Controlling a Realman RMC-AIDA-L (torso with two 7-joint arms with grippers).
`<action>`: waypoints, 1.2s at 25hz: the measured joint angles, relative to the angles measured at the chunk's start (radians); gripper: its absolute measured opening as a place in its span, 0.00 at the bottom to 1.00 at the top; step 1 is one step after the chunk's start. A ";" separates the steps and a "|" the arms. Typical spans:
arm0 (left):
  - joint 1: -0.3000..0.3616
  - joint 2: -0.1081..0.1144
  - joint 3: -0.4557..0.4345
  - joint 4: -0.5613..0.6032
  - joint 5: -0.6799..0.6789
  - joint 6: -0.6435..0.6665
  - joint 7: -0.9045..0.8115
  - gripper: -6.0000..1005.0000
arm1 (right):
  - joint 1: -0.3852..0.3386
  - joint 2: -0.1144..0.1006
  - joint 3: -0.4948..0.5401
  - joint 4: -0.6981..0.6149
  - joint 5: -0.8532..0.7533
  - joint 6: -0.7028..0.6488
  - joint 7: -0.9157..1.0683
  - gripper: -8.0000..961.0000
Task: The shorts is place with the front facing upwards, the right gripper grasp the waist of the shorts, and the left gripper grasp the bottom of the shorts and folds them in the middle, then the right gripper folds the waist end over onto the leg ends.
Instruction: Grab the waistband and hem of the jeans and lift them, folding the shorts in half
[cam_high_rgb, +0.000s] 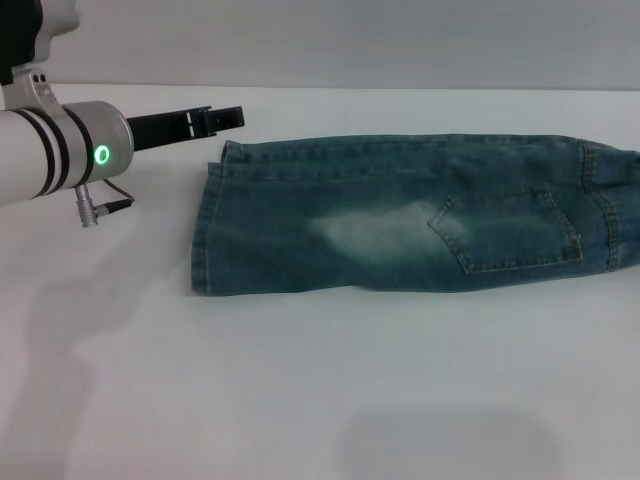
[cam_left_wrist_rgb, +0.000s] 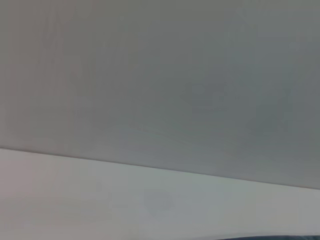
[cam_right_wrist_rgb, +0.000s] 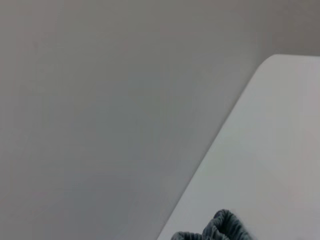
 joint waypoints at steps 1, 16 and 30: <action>0.000 0.000 0.000 0.000 0.000 0.000 0.000 0.80 | 0.000 -0.001 -0.001 0.005 -0.001 -0.001 -0.002 0.57; -0.002 0.000 0.002 0.024 -0.004 -0.038 0.042 0.83 | 0.071 -0.024 -0.004 0.035 -0.041 -0.018 0.021 0.65; -0.007 0.001 -0.003 0.024 -0.004 -0.054 0.064 0.83 | 0.129 -0.039 -0.003 0.062 -0.119 -0.088 0.069 0.66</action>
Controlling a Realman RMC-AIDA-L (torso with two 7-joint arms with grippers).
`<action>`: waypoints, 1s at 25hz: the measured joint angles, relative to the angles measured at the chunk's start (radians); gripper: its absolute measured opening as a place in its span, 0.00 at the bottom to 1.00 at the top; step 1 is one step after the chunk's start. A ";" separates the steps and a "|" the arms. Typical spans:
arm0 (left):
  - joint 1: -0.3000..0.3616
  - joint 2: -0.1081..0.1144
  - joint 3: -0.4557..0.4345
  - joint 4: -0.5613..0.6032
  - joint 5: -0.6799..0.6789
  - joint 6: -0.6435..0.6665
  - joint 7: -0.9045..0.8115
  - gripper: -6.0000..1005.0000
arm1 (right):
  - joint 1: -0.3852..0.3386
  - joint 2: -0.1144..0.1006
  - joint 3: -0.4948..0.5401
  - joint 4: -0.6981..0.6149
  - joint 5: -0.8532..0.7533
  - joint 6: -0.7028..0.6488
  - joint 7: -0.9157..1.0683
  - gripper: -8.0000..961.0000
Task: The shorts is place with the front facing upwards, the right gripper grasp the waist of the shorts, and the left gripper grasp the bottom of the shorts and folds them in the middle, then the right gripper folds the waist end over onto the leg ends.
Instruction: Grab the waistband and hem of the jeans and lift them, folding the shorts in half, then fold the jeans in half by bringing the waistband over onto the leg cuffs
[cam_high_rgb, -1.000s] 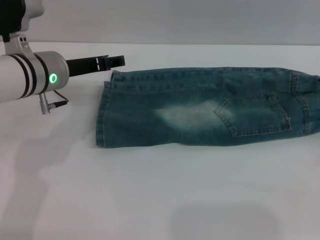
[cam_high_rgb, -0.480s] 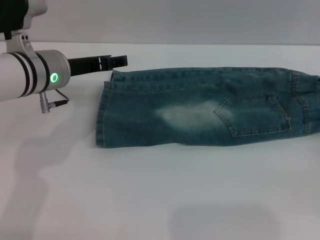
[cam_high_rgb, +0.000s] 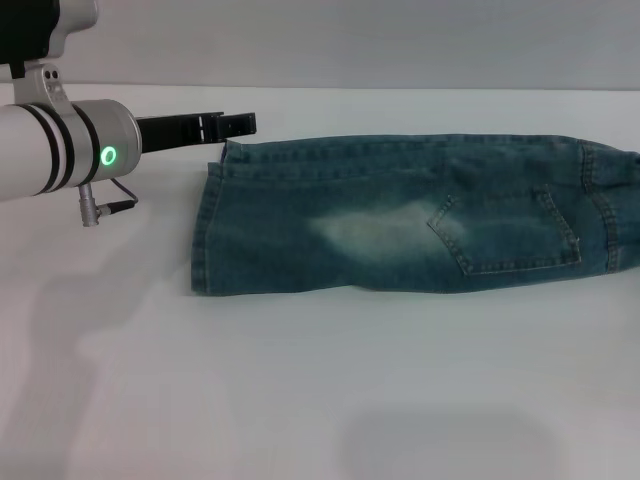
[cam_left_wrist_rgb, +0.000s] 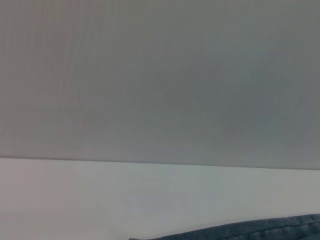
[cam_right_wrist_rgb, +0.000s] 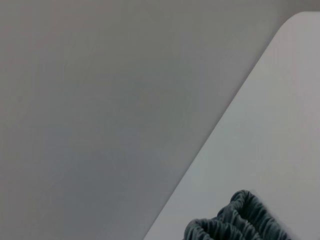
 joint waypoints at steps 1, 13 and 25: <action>0.000 0.000 0.000 0.000 -0.001 0.000 0.000 0.83 | 0.004 -0.001 0.000 0.003 -0.002 -0.002 0.000 0.65; 0.000 0.000 0.000 0.000 -0.004 0.000 0.002 0.83 | 0.060 -0.018 0.000 0.021 -0.124 -0.021 0.067 0.58; 0.000 0.000 -0.003 0.000 -0.009 -0.012 0.011 0.83 | 0.053 -0.018 0.000 -0.006 -0.200 -0.013 0.125 0.44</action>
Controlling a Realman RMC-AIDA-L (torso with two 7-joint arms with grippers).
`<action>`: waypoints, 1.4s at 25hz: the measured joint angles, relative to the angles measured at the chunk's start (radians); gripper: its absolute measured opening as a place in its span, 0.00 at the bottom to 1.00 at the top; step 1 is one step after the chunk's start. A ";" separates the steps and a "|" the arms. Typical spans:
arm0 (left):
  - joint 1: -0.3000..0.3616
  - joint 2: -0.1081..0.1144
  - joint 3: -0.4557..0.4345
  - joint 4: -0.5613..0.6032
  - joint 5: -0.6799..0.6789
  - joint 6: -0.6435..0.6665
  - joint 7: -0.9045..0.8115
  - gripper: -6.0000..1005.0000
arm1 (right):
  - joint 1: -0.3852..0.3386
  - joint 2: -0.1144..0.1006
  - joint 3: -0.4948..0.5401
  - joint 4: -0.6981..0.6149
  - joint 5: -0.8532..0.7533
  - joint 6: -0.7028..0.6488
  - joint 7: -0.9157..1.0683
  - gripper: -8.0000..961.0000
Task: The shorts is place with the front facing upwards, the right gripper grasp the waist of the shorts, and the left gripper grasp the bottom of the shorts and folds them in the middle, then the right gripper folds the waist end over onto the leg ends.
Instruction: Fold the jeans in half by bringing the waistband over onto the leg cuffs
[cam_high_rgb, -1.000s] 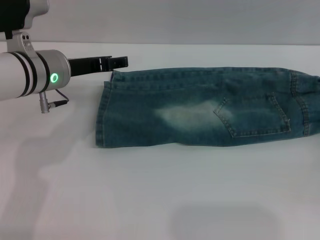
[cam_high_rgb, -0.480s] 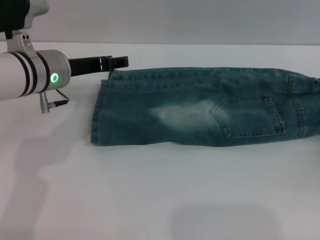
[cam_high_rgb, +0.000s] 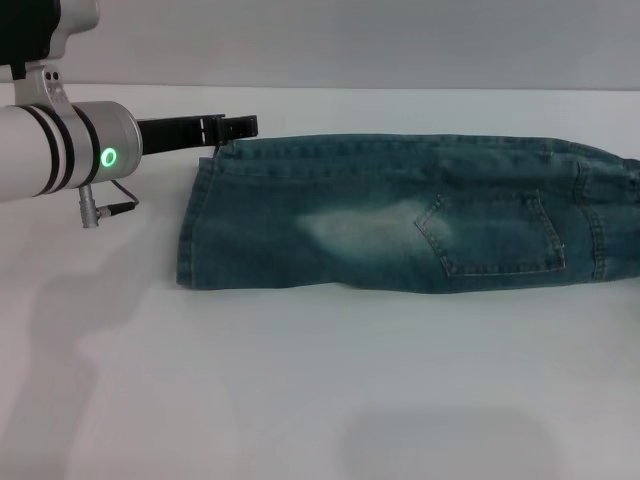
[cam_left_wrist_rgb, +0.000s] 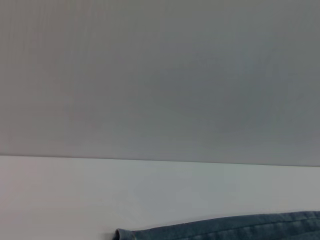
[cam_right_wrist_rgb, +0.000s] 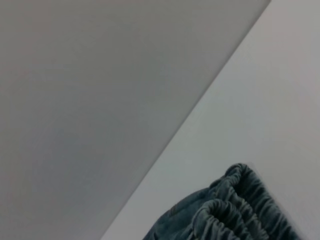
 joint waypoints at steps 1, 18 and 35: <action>0.000 0.000 0.000 0.000 -0.001 -0.001 0.000 0.83 | -0.001 0.001 0.000 0.000 -0.002 -0.002 -0.003 0.36; 0.017 -0.004 0.057 0.001 -0.023 0.054 0.016 0.83 | -0.030 0.057 0.001 -0.269 0.026 0.172 0.085 0.14; 0.068 -0.006 0.168 -0.009 -0.077 0.160 0.030 0.83 | 0.220 0.058 -0.174 -0.314 0.065 0.186 0.166 0.12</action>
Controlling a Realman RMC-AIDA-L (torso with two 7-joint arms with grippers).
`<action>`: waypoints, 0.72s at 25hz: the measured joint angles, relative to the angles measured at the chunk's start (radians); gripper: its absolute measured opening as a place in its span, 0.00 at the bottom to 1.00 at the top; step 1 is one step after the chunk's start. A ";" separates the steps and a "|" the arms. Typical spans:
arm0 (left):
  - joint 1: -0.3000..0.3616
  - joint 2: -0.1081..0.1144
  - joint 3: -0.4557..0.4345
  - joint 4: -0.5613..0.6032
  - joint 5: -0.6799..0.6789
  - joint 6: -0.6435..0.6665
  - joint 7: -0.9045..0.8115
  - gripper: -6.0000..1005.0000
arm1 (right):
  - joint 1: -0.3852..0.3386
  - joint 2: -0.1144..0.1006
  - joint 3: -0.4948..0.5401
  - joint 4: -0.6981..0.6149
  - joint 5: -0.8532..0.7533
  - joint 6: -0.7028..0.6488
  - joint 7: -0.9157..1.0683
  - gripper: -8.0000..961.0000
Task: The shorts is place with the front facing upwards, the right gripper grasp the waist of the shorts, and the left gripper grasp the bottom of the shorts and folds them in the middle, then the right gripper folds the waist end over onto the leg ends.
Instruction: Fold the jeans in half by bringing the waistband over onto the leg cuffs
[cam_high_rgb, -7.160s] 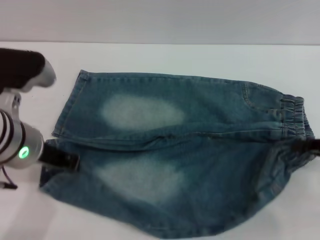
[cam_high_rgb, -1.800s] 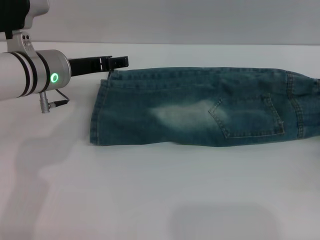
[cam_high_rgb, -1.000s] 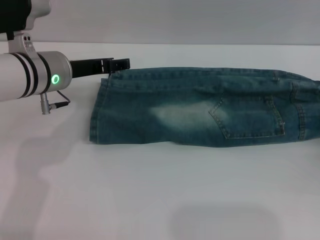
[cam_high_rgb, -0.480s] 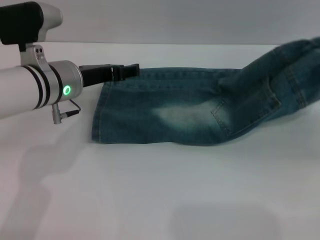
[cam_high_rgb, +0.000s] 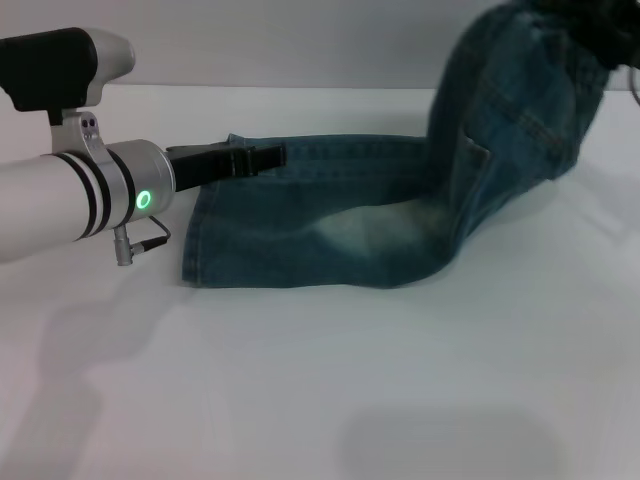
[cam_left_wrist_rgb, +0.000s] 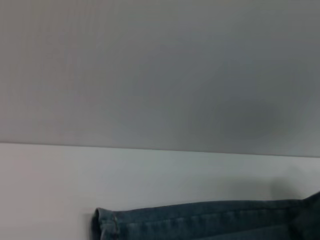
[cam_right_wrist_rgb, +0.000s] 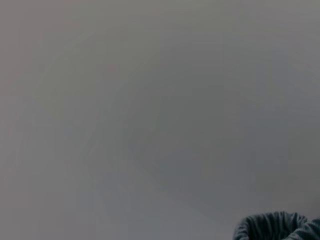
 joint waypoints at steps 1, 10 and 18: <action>0.001 0.000 0.004 -0.002 0.000 0.004 0.000 0.83 | 0.016 0.000 -0.015 0.001 0.000 -0.006 0.004 0.12; 0.009 0.000 0.024 -0.016 -0.016 0.035 0.000 0.83 | 0.125 0.002 -0.203 0.010 0.059 -0.108 0.029 0.11; 0.092 0.005 -0.002 0.031 -0.014 0.112 0.000 0.83 | 0.185 0.002 -0.322 0.053 0.087 -0.171 0.037 0.11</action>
